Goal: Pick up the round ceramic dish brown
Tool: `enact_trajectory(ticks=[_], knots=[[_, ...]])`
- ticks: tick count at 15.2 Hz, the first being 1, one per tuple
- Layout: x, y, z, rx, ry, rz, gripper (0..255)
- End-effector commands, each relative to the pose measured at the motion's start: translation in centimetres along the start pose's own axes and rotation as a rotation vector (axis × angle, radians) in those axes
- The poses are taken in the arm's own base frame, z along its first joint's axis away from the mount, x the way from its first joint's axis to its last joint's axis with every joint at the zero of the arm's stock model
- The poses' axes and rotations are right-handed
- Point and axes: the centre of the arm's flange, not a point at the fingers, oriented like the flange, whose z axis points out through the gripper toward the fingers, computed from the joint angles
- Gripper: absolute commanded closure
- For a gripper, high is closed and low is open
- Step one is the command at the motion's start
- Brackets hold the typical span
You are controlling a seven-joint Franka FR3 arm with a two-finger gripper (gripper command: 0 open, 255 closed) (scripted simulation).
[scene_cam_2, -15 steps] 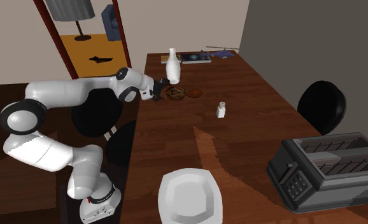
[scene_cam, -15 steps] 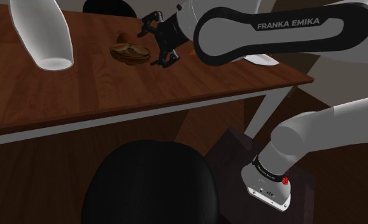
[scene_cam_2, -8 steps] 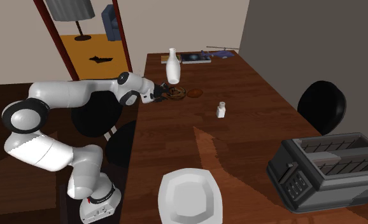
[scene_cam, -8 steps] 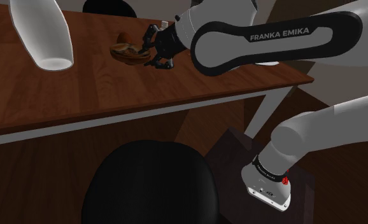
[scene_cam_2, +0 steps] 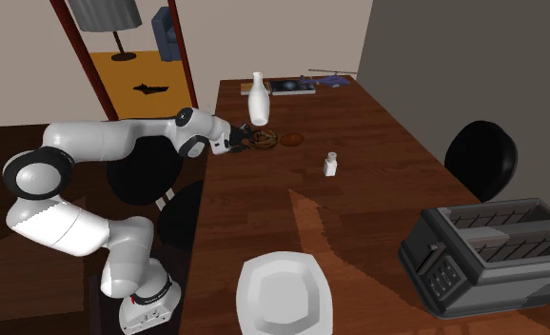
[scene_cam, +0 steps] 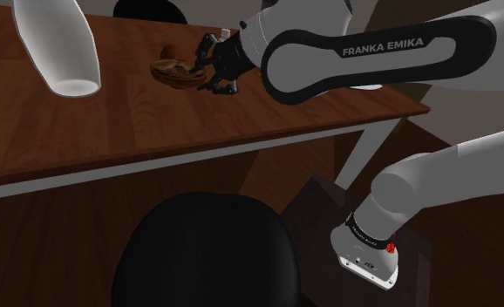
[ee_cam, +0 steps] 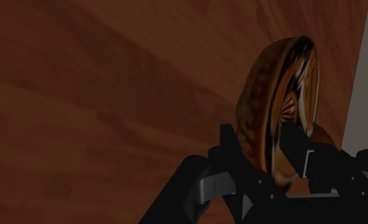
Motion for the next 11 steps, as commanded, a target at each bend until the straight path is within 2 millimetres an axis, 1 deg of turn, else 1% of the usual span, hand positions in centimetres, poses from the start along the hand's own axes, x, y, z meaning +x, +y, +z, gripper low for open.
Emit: enact_trajectory(ticks=[1, 11], knots=[[0.0, -0.3, -0.3, -0.002, 0.0, 0.001, 255], [-0.4, -4.3, -3.7, -0.002, 0.0, 0.001, 255]])
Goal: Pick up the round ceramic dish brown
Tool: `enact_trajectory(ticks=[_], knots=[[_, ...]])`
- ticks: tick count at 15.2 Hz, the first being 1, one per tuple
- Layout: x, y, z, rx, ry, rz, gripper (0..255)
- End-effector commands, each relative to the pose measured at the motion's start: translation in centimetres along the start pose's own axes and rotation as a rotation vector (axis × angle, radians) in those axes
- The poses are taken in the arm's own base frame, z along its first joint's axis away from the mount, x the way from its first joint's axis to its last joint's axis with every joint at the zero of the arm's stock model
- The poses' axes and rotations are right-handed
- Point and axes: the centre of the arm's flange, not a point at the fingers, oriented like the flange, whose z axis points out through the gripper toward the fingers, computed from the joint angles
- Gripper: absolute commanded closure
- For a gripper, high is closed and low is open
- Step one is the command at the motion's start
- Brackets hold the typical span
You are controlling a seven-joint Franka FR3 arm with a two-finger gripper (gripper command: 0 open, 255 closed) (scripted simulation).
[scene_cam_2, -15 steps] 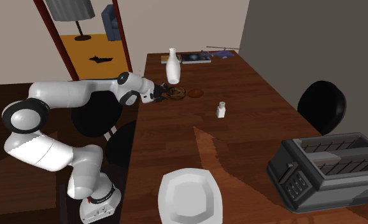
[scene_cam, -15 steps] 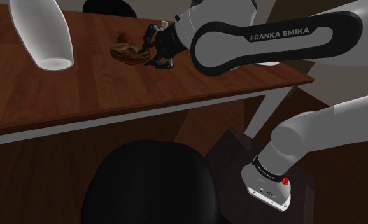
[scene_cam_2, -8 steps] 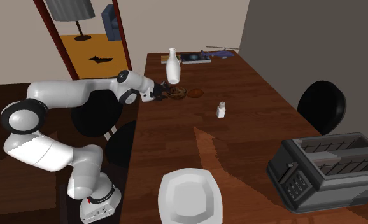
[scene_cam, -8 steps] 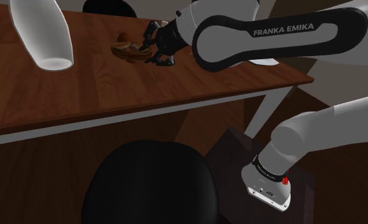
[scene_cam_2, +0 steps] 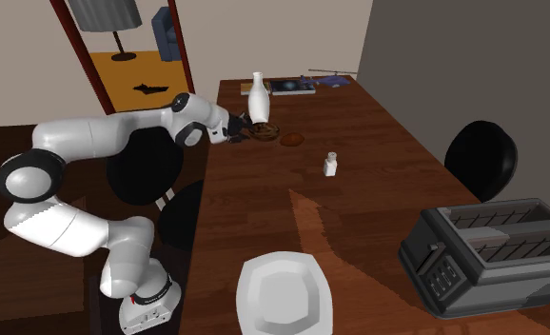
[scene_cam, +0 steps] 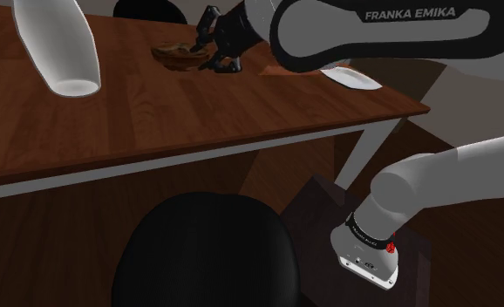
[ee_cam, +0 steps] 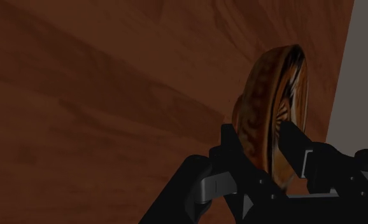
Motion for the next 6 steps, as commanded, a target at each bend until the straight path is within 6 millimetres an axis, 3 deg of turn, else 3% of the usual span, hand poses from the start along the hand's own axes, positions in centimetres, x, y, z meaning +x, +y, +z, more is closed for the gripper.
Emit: enact_trajectory(ticks=[1, 6], knots=[[-0.2, -0.9, -0.7, 0.0, 0.0, 0.0, 255], [-0.3, -2.2, -1.8, 0.0, 0.0, 0.0, 255]])
